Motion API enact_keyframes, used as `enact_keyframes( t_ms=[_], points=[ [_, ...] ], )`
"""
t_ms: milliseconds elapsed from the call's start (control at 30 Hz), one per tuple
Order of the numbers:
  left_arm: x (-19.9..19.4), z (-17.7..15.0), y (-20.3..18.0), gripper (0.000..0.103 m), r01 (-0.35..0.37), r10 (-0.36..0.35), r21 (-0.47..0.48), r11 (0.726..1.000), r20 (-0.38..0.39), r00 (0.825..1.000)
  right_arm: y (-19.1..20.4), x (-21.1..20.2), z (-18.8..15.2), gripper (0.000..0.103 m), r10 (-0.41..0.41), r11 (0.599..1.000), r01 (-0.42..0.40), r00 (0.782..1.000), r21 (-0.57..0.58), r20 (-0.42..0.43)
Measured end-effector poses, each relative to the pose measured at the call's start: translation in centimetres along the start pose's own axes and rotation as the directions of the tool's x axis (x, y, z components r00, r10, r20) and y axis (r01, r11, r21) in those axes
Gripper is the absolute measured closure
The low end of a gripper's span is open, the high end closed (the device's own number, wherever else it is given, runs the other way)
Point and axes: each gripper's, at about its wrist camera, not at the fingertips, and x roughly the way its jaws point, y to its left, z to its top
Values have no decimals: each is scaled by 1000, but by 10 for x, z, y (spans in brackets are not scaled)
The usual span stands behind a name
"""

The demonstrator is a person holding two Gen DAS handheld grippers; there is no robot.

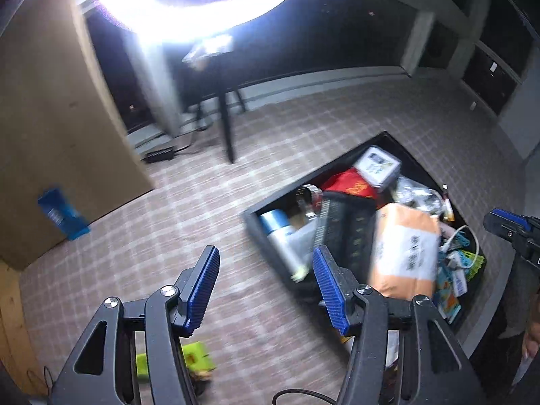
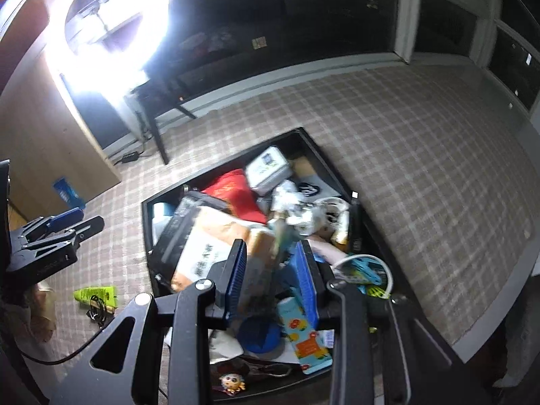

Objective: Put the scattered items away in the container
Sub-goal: 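Carry wallet and cable to the black tray and release both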

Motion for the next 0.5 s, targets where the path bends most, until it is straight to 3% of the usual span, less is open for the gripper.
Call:
enact_keyframes(
  t_ms=[267, 500],
  points=[
    [-22, -35, 81, 50, -94, 94, -117, 989, -6, 996, 68, 11, -2, 73, 77, 987, -79, 997, -139, -18],
    [-31, -83, 148, 50, -158, 149, -237, 959, -55, 987, 132, 34, -17, 73, 144, 954, -160, 986, -252, -80]
  ],
)
